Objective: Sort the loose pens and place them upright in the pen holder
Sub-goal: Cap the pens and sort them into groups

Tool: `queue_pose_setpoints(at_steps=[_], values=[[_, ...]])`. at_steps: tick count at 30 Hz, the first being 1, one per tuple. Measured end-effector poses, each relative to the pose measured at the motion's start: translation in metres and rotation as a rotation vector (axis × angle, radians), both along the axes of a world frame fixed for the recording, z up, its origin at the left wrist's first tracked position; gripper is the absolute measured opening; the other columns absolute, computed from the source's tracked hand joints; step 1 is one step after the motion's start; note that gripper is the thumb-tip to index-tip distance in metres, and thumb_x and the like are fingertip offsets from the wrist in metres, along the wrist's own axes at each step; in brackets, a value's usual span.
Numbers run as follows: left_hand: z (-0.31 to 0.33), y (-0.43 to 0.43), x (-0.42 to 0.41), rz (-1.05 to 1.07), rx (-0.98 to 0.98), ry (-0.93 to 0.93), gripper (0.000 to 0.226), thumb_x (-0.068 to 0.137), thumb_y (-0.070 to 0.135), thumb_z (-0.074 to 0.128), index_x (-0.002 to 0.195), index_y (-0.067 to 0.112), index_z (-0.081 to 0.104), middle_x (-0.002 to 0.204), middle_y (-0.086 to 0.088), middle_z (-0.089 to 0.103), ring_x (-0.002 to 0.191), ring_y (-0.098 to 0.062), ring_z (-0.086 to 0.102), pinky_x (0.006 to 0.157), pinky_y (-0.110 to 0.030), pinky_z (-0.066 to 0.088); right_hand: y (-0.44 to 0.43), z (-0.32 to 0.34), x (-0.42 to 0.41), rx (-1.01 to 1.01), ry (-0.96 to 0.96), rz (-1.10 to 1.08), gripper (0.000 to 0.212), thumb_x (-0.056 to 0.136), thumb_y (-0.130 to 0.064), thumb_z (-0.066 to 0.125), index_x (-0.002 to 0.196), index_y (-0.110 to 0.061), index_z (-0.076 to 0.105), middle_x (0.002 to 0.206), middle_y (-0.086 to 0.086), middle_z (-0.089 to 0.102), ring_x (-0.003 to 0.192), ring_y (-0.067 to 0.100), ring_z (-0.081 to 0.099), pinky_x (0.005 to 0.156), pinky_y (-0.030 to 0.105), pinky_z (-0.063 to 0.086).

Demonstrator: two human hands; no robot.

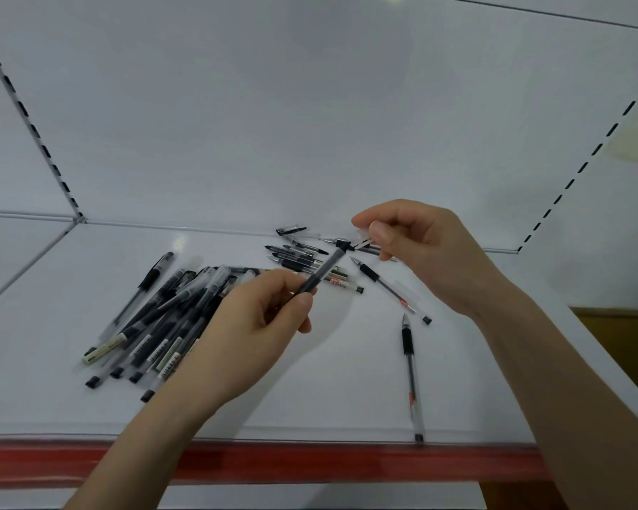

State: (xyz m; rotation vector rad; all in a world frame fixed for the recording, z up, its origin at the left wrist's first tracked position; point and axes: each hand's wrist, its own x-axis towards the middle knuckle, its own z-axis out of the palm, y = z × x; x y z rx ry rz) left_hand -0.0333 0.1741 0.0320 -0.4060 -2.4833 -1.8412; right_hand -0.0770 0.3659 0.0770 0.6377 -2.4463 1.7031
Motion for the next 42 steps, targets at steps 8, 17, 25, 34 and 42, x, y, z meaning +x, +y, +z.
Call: queue_pose_setpoints(at_steps=[8, 17, 25, 34, 42], values=[[-0.003, -0.001, 0.000, 0.007, -0.073, 0.018, 0.015, 0.088, 0.016, 0.052, 0.084, 0.028, 0.061, 0.061, 0.015, 0.063, 0.046, -0.001, 0.045, 0.051, -0.016, 0.037, -0.001, 0.000, 0.001, -0.018, -0.047, 0.030, 0.020, 0.085, -0.003, 0.059, 0.089, -0.022, 0.063, 0.081, -0.007, 0.067, 0.072, -0.001, 0.060, 0.065, 0.011, 0.046], [-0.006, 0.001, 0.002, 0.070, -0.137, 0.091, 0.014, 0.088, 0.016, 0.053, 0.084, 0.025, 0.063, 0.066, 0.016, 0.064, 0.050, -0.004, 0.045, 0.050, -0.016, 0.037, -0.013, -0.016, 0.004, -0.135, -0.044, -0.039, 0.025, 0.092, -0.002, 0.047, 0.091, -0.020, 0.064, 0.081, -0.008, 0.070, 0.074, 0.002, 0.064, 0.068, 0.014, 0.051], [-0.010, 0.006, 0.003, 0.131, -0.176, 0.100, 0.016, 0.088, 0.015, 0.055, 0.074, 0.017, 0.065, 0.065, 0.017, 0.064, 0.051, 0.001, 0.051, 0.051, -0.013, 0.038, -0.021, -0.034, 0.008, -0.189, -0.050, -0.106, 0.024, 0.093, -0.002, 0.047, 0.091, -0.019, 0.063, 0.082, -0.004, 0.068, 0.072, -0.001, 0.063, 0.068, 0.012, 0.051], [-0.023, -0.028, -0.010, 0.461, -0.585, 0.241, 0.020, 0.085, 0.017, 0.058, 0.077, 0.003, 0.070, 0.072, -0.013, 0.055, 0.071, -0.024, 0.050, 0.061, -0.032, 0.037, -0.001, -0.053, -0.024, 0.148, -0.060, -0.296, 0.009, 0.088, -0.009, 0.058, 0.086, -0.015, 0.065, 0.079, -0.001, 0.066, 0.067, -0.002, 0.060, 0.072, 0.014, 0.046], [-0.033, -0.047, -0.012, 0.576, -0.802, 0.166, 0.021, 0.087, 0.019, 0.055, 0.094, 0.002, 0.066, 0.088, -0.015, 0.056, 0.081, -0.035, 0.055, 0.064, -0.031, 0.034, -0.013, -0.076, -0.039, 0.761, 0.052, -0.184, 0.012, 0.084, -0.016, 0.061, 0.089, -0.006, 0.067, 0.085, 0.006, 0.065, 0.082, 0.021, 0.058, 0.078, 0.034, 0.047]])
